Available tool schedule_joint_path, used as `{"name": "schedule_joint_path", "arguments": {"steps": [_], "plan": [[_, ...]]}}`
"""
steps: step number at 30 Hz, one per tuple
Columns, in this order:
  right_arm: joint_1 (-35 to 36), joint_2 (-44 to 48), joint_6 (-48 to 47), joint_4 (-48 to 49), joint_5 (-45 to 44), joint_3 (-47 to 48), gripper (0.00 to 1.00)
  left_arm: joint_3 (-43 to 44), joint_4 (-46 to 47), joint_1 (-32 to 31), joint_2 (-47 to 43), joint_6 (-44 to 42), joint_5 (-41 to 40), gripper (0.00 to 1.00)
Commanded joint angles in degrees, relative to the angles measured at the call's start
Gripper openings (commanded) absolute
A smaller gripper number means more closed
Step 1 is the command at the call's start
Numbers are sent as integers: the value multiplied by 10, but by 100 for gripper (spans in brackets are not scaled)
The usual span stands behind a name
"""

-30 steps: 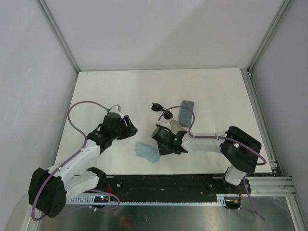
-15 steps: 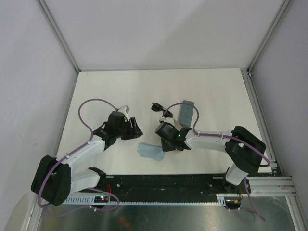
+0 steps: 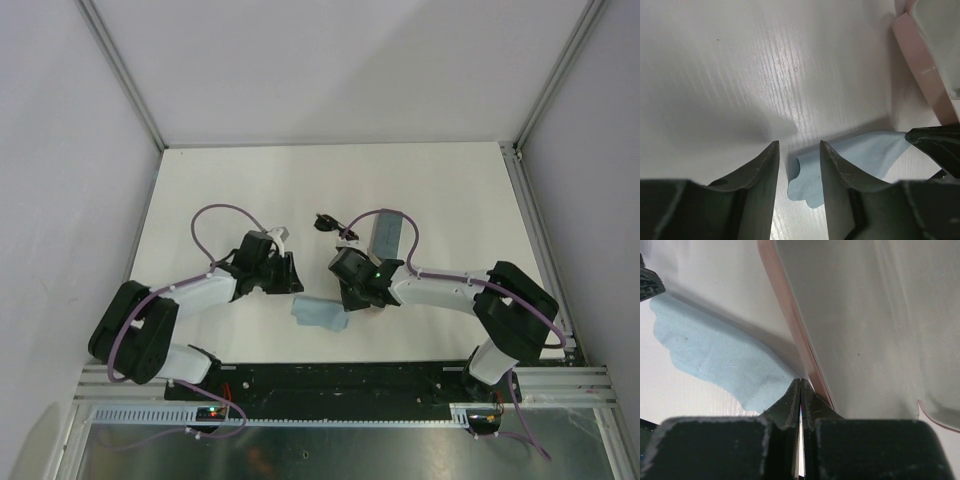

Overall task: Organize the sunglasses
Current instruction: Pick up the corner of the glasses cleaning cloth from the center of the board.

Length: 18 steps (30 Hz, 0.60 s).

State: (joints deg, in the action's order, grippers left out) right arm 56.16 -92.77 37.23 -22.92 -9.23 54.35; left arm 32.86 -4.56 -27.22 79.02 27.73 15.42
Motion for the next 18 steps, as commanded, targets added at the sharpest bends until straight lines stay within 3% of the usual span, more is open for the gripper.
{"name": "schedule_joint_path", "arguments": {"steps": [1, 11, 15, 18], "plan": [[-2, -2, -10, -5, 2, 16, 0, 18, 20, -5, 22, -26, 42, 39], [-4, -13, -9, 5, 8, 17, 2, -51, 17, -11, -46, 14, 58, 27], [-5, -14, -7, 11, 7, 19, 16, -51, 16, -10, -50, 15, 60, 5], [-4, -7, -9, 5, 4, 26, 26, -41, 16, -10, -52, 17, 43, 1]]}}
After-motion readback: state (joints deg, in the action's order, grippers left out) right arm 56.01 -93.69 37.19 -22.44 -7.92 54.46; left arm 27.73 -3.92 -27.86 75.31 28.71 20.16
